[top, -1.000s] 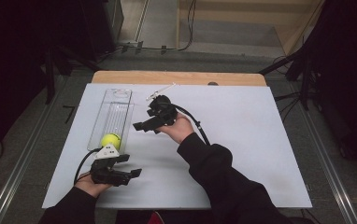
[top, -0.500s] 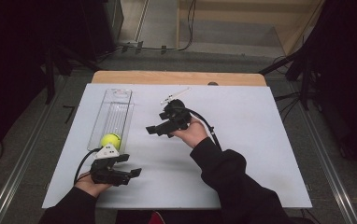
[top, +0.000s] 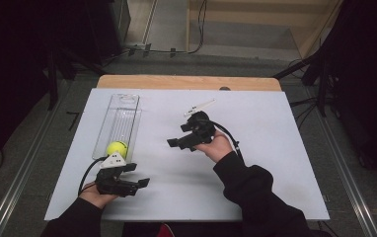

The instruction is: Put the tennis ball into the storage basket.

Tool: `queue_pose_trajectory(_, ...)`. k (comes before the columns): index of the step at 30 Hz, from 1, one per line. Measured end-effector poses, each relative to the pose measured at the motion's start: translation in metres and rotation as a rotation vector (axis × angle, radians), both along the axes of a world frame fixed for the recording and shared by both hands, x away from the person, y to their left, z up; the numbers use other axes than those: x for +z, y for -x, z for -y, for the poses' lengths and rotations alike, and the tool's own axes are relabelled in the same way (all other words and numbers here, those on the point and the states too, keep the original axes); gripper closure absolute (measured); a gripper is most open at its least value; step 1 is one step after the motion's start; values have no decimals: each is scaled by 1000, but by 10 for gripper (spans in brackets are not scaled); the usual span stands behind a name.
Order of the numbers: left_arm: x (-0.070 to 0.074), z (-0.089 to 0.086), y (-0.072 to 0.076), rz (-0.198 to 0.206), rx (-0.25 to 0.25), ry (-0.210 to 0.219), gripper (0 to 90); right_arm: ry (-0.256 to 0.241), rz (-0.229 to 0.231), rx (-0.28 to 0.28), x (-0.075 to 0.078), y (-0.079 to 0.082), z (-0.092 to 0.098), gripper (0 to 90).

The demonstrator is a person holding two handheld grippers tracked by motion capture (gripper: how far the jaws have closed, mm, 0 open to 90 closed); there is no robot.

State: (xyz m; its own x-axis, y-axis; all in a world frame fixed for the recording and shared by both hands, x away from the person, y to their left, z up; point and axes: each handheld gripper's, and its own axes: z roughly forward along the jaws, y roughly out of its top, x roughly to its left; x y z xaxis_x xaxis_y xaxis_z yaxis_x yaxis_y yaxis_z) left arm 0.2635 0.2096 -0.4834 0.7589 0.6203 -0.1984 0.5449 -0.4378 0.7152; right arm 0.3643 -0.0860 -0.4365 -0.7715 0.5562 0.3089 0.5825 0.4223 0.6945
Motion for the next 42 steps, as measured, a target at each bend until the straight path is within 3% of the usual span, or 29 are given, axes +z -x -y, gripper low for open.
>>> queue_pose_trajectory(16,2,0,1,3,-4,4,229,10,7,-71,-9,20,53,140)
queue_pose_trajectory(42,2,1,1,1,-6,0,229,28,25,-157,-18,65,109,141)
